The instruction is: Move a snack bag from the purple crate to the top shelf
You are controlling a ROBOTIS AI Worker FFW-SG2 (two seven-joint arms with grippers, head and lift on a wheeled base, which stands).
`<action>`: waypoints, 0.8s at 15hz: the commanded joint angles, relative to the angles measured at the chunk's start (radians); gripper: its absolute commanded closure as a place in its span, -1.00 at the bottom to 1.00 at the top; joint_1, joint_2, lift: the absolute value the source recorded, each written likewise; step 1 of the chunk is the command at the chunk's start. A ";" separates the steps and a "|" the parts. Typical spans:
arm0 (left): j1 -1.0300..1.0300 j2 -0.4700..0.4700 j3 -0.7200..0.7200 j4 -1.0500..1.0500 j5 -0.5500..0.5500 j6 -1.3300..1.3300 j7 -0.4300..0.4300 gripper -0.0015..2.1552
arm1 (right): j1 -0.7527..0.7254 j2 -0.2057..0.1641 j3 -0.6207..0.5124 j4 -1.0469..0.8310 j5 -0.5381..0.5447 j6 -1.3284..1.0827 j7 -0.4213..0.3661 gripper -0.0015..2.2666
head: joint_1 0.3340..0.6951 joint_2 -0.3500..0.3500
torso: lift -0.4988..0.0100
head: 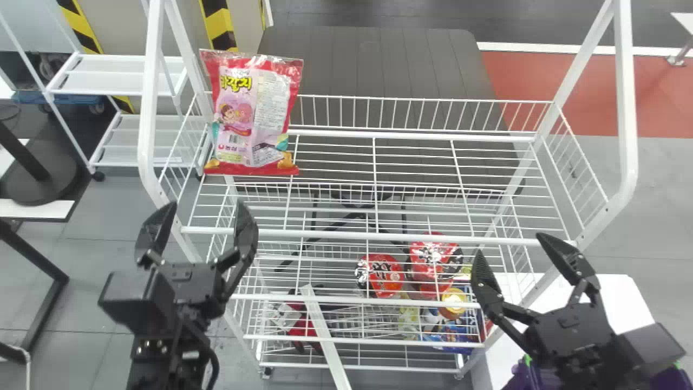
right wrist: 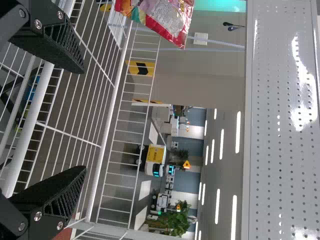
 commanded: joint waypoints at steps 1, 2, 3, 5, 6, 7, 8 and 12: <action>0.096 0.000 0.003 -0.057 0.000 -0.032 0.007 -0.88 | 0.031 0.000 -0.019 -0.032 -0.005 0.009 -0.001 -0.87 | 1.00 0.01 | 0.96; 0.125 0.000 0.005 -0.069 -0.002 -0.039 0.013 -0.88 | 0.049 -0.001 -0.027 -0.053 -0.013 0.025 -0.003 -0.87 | 1.00 0.01 | 0.96; 0.154 0.000 0.009 -0.078 0.003 -0.045 0.016 -0.88 | 0.071 -0.001 -0.038 -0.087 -0.035 0.052 -0.003 -0.87 | 1.00 0.00 | 0.96; 0.192 0.000 0.003 -0.094 0.003 -0.048 0.019 -0.88 | 0.114 -0.001 -0.044 -0.161 -0.045 0.095 -0.023 -0.87 | 1.00 0.00 | 0.96; 0.211 0.000 -0.005 -0.108 -0.003 -0.048 0.019 -0.88 | 0.129 -0.001 -0.038 -0.191 -0.045 0.105 -0.026 -0.86 | 1.00 -0.01 | 0.96; 0.229 0.000 -0.017 -0.127 -0.017 -0.042 0.033 -0.88 | 0.146 -0.001 -0.028 -0.228 -0.044 0.117 -0.027 -0.86 | 1.00 -0.02 | 0.96; 0.249 0.000 -0.031 -0.152 -0.023 -0.026 0.049 -0.88 | 0.163 -0.001 -0.024 -0.270 -0.045 0.154 -0.027 -0.85 | 1.00 -0.01 | 0.96; 0.266 0.001 -0.054 -0.187 -0.048 0.026 0.066 -0.88 | 0.176 0.002 -0.011 -0.302 -0.045 0.160 -0.029 -0.85 | 1.00 0.03 | 0.96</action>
